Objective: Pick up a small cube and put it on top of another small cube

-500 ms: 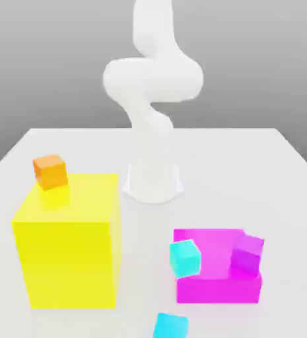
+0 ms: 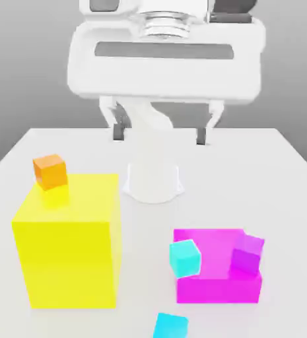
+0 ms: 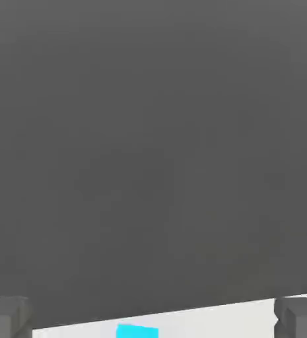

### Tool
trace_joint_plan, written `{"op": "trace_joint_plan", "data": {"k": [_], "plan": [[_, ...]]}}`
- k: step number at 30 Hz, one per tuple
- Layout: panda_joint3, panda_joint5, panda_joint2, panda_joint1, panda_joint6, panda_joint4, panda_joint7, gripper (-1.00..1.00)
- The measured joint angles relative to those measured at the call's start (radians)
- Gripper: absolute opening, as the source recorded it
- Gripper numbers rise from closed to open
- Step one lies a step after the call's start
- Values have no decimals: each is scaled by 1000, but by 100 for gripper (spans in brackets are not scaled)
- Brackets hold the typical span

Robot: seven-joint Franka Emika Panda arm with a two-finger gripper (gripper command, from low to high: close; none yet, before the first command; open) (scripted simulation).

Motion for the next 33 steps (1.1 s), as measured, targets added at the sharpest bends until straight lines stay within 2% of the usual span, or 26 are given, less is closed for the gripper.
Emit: {"op": "trace_joint_plan", "data": {"k": [12,17,18,25,33], "plan": [[8,3,431,14,143,-21,98,0],[-18,-11,611,37,268,5,119,0],[-22,-15,634,41,286,9,122,-100],[-21,-16,634,40,286,9,123,-100],[55,-2,373,47,108,-76,5,-100]]}}
